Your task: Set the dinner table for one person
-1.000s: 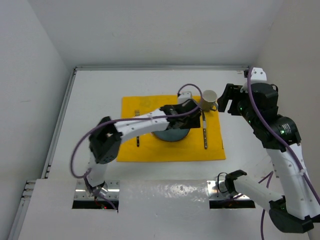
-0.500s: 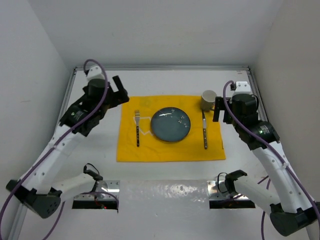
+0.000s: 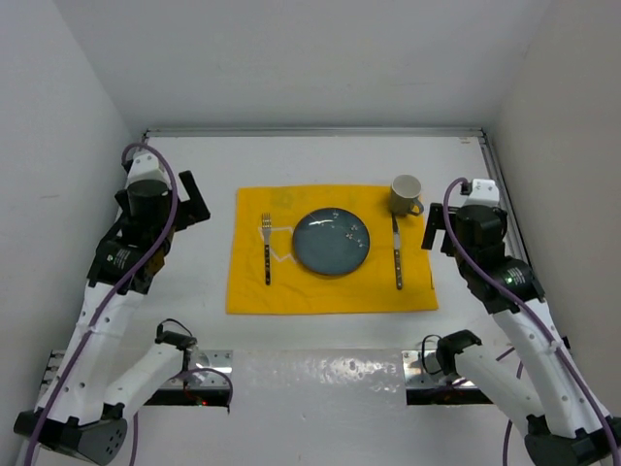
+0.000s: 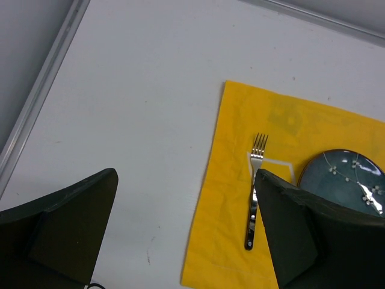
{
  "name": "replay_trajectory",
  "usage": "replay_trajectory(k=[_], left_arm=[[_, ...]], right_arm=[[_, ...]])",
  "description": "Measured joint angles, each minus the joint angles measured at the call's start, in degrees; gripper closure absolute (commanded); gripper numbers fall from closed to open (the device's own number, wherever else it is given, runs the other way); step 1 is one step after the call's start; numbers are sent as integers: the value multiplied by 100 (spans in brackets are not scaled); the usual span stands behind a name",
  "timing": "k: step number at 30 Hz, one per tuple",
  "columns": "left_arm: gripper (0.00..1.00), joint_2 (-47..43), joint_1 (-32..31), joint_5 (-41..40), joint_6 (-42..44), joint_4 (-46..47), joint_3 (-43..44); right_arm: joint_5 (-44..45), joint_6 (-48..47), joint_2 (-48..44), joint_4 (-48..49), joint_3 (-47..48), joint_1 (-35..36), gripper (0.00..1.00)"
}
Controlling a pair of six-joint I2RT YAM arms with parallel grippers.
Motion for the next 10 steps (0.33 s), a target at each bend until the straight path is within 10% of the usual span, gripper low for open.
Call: replay_trajectory(k=[10], left_arm=[[4, -39, 0, 28, 83, 7, 2]], right_arm=[[358, 109, -413, 116, -2, 0, 1]])
